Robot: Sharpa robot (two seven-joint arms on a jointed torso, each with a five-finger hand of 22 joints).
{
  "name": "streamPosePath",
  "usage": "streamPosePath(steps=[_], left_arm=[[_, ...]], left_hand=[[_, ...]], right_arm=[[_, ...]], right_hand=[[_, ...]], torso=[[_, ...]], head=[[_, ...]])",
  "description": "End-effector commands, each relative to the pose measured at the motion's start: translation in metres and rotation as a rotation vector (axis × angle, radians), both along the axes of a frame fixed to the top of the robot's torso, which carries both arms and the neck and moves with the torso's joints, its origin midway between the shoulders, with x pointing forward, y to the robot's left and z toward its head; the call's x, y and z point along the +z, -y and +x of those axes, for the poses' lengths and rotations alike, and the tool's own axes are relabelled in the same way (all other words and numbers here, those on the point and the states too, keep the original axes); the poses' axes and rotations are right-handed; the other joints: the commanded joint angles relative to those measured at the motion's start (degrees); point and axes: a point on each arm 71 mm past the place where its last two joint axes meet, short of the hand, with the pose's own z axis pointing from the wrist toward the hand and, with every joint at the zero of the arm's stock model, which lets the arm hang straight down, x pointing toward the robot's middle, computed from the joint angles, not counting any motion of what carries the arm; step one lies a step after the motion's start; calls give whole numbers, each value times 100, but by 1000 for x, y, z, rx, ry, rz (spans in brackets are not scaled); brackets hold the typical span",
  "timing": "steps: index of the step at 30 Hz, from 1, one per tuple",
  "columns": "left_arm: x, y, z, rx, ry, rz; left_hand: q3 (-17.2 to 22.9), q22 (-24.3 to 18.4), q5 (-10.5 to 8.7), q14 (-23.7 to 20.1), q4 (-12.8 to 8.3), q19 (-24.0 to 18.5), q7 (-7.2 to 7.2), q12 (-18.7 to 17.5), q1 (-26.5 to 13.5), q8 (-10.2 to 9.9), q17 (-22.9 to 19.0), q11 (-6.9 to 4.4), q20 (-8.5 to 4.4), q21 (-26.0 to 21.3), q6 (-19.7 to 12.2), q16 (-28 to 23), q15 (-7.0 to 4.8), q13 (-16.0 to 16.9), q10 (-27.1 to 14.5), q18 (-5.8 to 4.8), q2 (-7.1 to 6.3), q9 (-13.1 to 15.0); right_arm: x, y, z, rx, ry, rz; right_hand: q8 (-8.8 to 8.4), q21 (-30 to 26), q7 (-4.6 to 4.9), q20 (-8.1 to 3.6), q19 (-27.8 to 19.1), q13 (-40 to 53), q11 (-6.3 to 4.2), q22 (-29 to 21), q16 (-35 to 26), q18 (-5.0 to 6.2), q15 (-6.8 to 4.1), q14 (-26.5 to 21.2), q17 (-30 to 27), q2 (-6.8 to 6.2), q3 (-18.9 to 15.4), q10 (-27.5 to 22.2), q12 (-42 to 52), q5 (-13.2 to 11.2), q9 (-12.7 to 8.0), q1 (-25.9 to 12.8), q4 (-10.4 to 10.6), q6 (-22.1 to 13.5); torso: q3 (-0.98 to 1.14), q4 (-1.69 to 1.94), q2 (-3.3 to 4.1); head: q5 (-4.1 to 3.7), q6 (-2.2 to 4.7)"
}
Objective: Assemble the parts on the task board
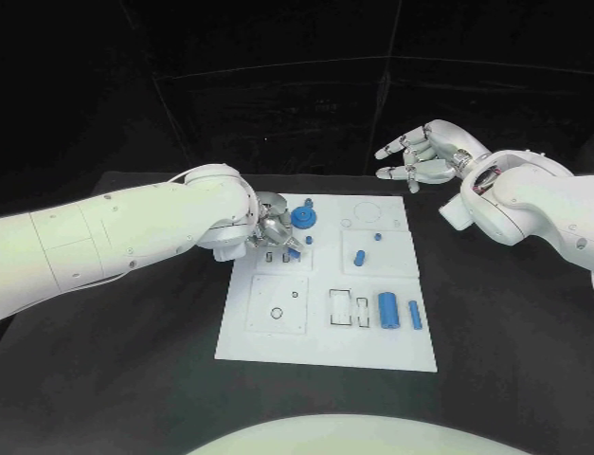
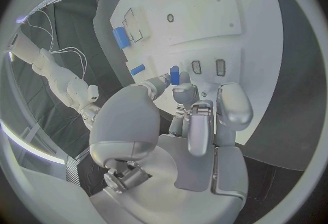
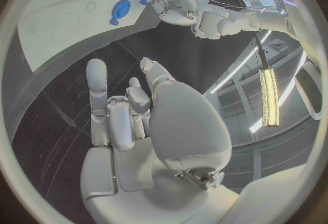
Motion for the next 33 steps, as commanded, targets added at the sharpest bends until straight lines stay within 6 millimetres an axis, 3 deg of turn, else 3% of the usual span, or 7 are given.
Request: streamPosePath(steps=[1,7,16,25,33], left_arm=[[3,0,0,47,60,-103],[-2,-7,-3,91,79,-128],[-16,-15,-6,129,123,-101],[-25,-17,-9,137,132,-71],[-28,-18,-10,136,124,-50]], left_hand=[[1065,9,22,605,-1028,42,-17,35,-50,21,1509,-5,-17,40,-47,17,0,6,31,-20,13,9],[1110,33,27,605,-1041,54,-21,45,-71,37,1509,-10,-20,54,-43,17,-4,13,43,-24,-2,23],[1144,49,27,605,-1056,62,-24,58,-83,48,1509,-13,-23,64,-40,17,-7,23,56,-27,-19,33],[1169,83,26,605,-1064,78,-27,92,-95,58,1509,-16,-25,84,-34,17,-10,59,82,-33,-32,41],[1208,136,24,605,-1067,103,-35,161,-128,77,1509,-23,-30,118,-25,17,-15,126,134,-43,-54,56]], right_arm=[[2,0,0,11,3,-3],[2,3,0,6,3,-4],[2,5,0,3,3,-5],[1,6,0,4,3,-6],[1,5,1,6,5,-5]], right_hand=[[33,-17,-3,-11,10,2,-2,-5,-28,104,-38,227,3,28,21,-16,0,27,-5,-23,-21,-12],[33,-18,-2,-11,10,1,-2,-6,-30,104,-38,227,0,29,22,-15,0,24,-5,-26,-20,-11],[34,-19,-1,-11,12,-2,-2,-6,-29,104,-38,228,3,34,24,-15,-1,20,-5,-34,-16,-11],[35,-18,-1,-11,13,-5,-1,-4,-30,103,-38,228,0,37,25,-16,-2,18,-5,-37,-13,-10],[36,-26,-1,-11,8,-12,0,-20,-34,105,-37,227,-6,40,27,-19,-6,15,-5,-47,-9,-11]], torso=[[4,21,-14],[17,69,-28],[30,112,-43],[32,89,-33],[30,98,-32]], head=[[22,-5],[16,-16],[0,-41],[14,-52],[7,-64]])
